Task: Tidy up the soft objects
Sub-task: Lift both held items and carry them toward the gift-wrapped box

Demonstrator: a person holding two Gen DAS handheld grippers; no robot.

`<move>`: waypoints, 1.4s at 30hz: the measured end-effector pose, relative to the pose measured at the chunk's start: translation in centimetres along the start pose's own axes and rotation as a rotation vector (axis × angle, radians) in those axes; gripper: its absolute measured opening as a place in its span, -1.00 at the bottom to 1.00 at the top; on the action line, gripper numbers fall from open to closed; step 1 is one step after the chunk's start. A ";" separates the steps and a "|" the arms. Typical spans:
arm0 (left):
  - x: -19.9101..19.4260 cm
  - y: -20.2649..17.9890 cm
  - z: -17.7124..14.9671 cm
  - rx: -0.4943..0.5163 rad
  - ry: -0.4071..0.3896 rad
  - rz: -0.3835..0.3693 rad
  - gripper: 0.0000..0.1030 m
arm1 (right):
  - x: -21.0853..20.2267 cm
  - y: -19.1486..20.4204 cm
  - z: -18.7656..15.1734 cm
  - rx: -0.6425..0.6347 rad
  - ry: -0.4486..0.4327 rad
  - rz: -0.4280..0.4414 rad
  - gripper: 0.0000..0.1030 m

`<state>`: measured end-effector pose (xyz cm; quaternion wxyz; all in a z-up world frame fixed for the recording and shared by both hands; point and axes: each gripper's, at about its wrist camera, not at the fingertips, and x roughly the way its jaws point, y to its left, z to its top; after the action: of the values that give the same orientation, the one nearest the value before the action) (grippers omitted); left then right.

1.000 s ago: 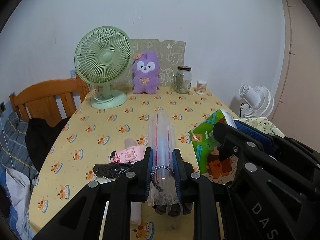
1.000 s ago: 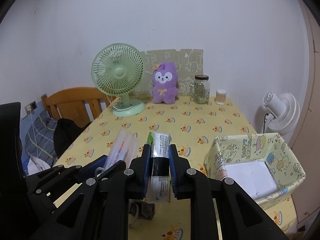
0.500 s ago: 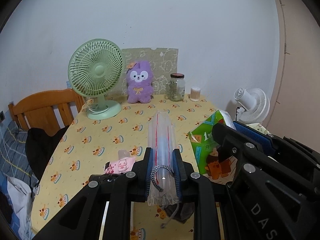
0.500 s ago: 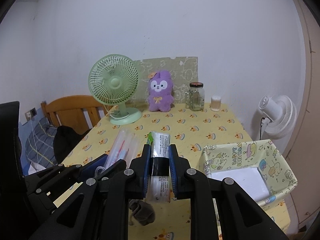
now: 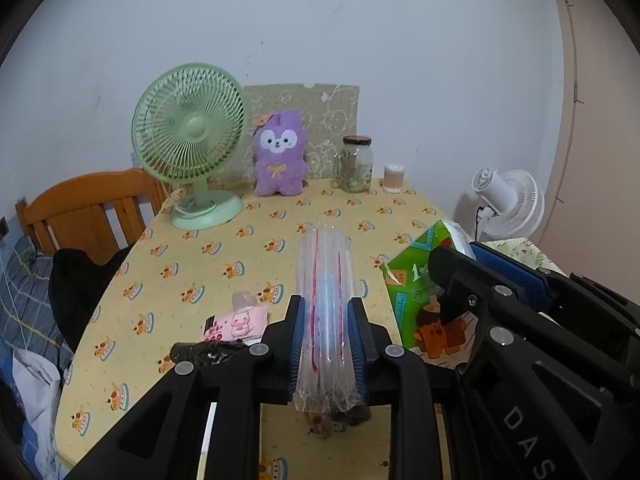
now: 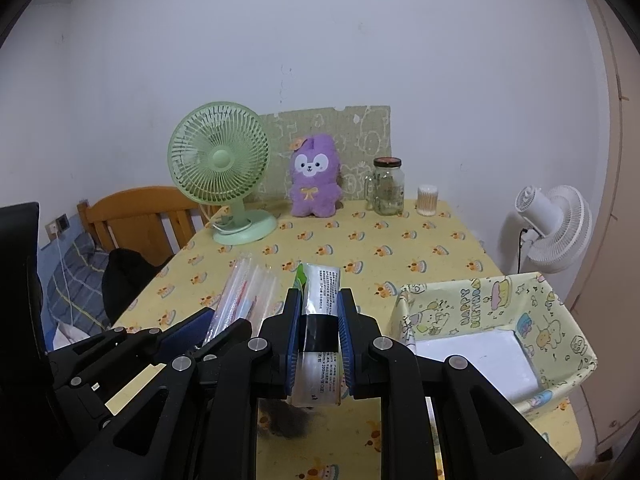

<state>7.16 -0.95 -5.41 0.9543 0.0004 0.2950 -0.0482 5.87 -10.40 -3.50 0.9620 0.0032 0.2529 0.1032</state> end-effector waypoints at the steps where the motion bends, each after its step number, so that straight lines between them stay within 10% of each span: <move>1: 0.2 0.1 -0.1 -0.002 0.005 0.002 -0.58 | 0.5 0.1 -0.2 -0.001 0.010 0.002 -0.59; 21: 2.6 1.2 -2.2 -0.024 0.081 0.009 -0.62 | 3.7 0.8 -2.2 0.000 0.089 0.013 -0.59; 32: 3.6 2.1 -4.7 -0.054 0.140 0.061 0.07 | 5.1 1.4 -4.6 0.002 0.150 0.027 -0.59; 42: 4.5 3.2 -7.1 -0.085 0.192 0.082 0.26 | 6.2 2.3 -6.7 -0.024 0.199 0.009 -0.59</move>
<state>7.17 1.98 -13.87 0.9220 -0.0233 0.3866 0.0038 7.46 -7.24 -12.22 0.9316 -0.0173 0.3460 0.1102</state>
